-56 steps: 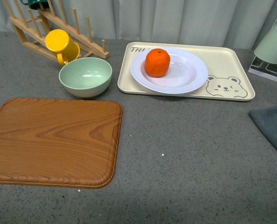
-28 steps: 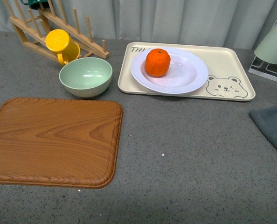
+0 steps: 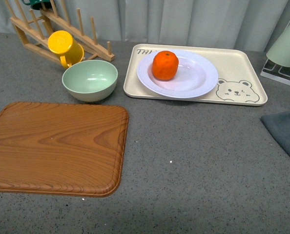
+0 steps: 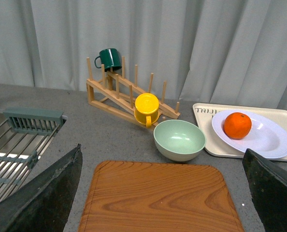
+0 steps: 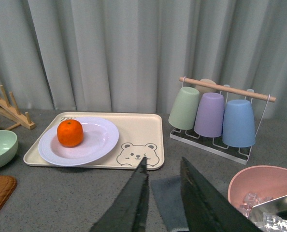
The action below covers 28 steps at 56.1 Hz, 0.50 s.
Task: Place orange and plate with both arms
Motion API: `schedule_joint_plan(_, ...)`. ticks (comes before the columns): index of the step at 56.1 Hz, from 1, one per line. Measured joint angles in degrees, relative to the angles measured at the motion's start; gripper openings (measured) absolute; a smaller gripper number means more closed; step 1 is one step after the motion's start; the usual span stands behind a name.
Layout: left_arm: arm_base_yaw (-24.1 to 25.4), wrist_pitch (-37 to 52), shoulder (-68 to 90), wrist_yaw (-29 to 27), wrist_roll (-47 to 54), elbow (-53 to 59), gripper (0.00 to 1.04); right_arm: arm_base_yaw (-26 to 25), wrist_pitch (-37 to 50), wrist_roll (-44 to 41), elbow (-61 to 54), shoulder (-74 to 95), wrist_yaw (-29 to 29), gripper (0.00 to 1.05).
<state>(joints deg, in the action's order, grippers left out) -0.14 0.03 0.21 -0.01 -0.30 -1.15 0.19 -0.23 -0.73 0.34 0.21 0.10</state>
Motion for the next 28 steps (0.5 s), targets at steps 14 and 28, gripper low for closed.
schedule_joint_plan(14, 0.00, 0.00, 0.00, 0.00, 0.00, 0.00, 0.98, 0.00, 0.00, 0.04, 0.00, 0.00, 0.00, 0.37)
schedule_joint_plan(28, 0.00, 0.00, 0.00, 0.00, 0.02, 0.00, 0.98, 0.00, 0.00, 0.11, 0.00, 0.00, 0.00, 0.83)
